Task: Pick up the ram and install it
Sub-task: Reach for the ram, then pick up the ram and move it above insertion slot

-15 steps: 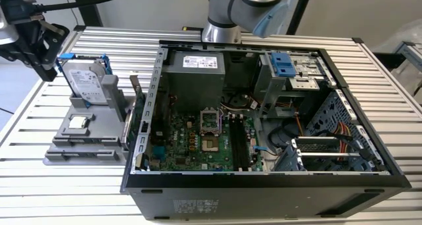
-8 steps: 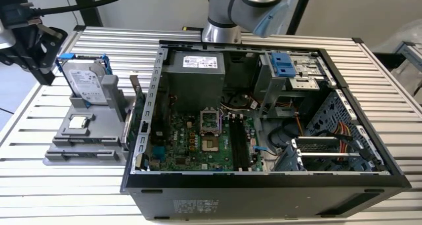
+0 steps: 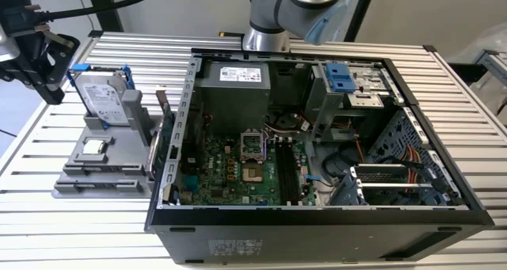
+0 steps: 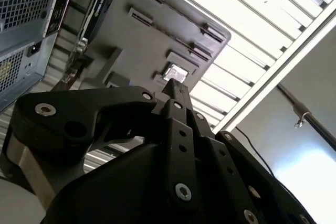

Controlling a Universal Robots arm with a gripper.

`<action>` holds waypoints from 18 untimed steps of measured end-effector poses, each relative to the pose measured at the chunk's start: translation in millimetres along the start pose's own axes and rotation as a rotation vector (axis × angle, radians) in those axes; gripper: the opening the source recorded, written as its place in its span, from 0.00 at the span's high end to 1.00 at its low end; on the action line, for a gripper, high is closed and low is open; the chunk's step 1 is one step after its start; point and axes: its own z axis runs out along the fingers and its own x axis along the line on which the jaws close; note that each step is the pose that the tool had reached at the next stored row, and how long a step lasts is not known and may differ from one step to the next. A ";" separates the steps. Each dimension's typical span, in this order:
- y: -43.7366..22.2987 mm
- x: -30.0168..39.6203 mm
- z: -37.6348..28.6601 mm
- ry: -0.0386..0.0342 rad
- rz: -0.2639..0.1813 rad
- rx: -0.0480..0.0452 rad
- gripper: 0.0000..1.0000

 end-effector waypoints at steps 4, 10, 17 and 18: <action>-4.5 -0.1 -0.1 0.0000 0.000 0.0000 1.00; -10.6 -0.1 -0.2 0.0000 0.000 0.0000 1.00; -12.0 -0.1 0.1 0.0000 0.000 0.0000 1.00; -12.0 -0.1 0.1 0.0000 0.000 0.0000 1.00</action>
